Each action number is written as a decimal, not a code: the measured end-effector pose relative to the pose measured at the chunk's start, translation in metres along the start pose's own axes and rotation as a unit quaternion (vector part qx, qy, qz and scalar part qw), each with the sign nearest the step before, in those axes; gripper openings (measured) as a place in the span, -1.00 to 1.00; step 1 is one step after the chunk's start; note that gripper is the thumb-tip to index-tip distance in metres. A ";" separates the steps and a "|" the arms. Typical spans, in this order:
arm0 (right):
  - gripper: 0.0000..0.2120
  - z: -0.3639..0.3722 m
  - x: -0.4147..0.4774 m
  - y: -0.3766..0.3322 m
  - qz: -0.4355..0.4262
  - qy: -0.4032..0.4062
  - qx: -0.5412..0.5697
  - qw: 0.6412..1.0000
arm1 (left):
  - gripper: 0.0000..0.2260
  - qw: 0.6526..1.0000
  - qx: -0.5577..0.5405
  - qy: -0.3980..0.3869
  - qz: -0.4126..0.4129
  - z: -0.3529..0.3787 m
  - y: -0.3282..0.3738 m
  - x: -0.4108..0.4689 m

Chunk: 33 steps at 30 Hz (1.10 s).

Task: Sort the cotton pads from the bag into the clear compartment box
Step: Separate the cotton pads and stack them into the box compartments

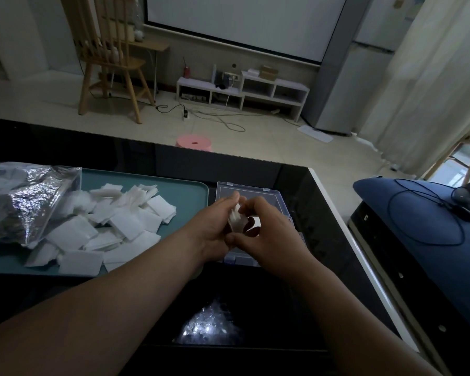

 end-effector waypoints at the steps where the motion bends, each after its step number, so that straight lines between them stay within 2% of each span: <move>1: -0.57 0.000 0.000 0.000 0.002 0.006 -0.006 1.000 | -0.71 1.000 -0.006 -0.001 -0.005 0.000 0.001 -0.001; 6: -0.63 0.000 0.003 0.001 0.018 0.050 -0.030 0.998 | -0.70 0.999 -0.027 -0.011 -0.018 0.008 0.000 -0.013; 10: -0.67 -0.001 0.000 0.000 0.023 0.045 -0.017 0.999 | -0.77 0.998 0.028 0.003 0.051 0.005 0.003 -0.006; 12: -0.76 -0.002 -0.001 0.000 0.039 0.044 -0.016 0.998 | -0.72 0.997 0.062 0.000 0.051 0.007 0.000 -0.004; 15: -0.88 -0.002 0.003 0.007 0.083 0.048 -0.009 0.995 | -0.77 0.993 0.097 -0.006 0.065 0.014 -0.005 -0.002; 19: -0.86 -0.002 0.008 0.013 0.105 0.051 -0.026 0.993 | -0.69 0.985 0.145 0.014 0.093 0.024 -0.012 -0.001; 22: -0.91 -0.014 0.015 0.024 0.130 0.062 -0.002 0.990 | -0.68 0.972 0.211 -0.022 0.106 0.039 -0.014 0.001; 24: -0.92 -0.034 0.020 0.046 0.188 0.107 0.047 0.975 | -0.64 0.939 0.304 -0.010 0.161 0.044 -0.004 0.006; 27: -0.93 -0.053 0.018 0.091 0.270 0.136 0.102 0.948 | -0.65 0.842 0.484 0.005 0.239 0.044 0.007 0.015; 31: -0.90 -0.030 0.014 0.124 0.311 0.060 0.094 0.944 | -0.69 0.750 0.630 -0.045 0.196 0.037 -0.013 0.028; 33: -0.89 -0.017 0.016 0.128 0.309 0.043 0.081 0.947 | -0.66 0.716 0.672 -0.055 0.180 0.035 -0.022 0.034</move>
Point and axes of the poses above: each hand's wrist, its own x-axis towards the middle knuckle, its own z-axis out of the palm, y = z × x, the point moved 4 cm from there along x, towards the middle knuckle, and after that the axes turned 13 degrees about -x, right-handed, at the moved point
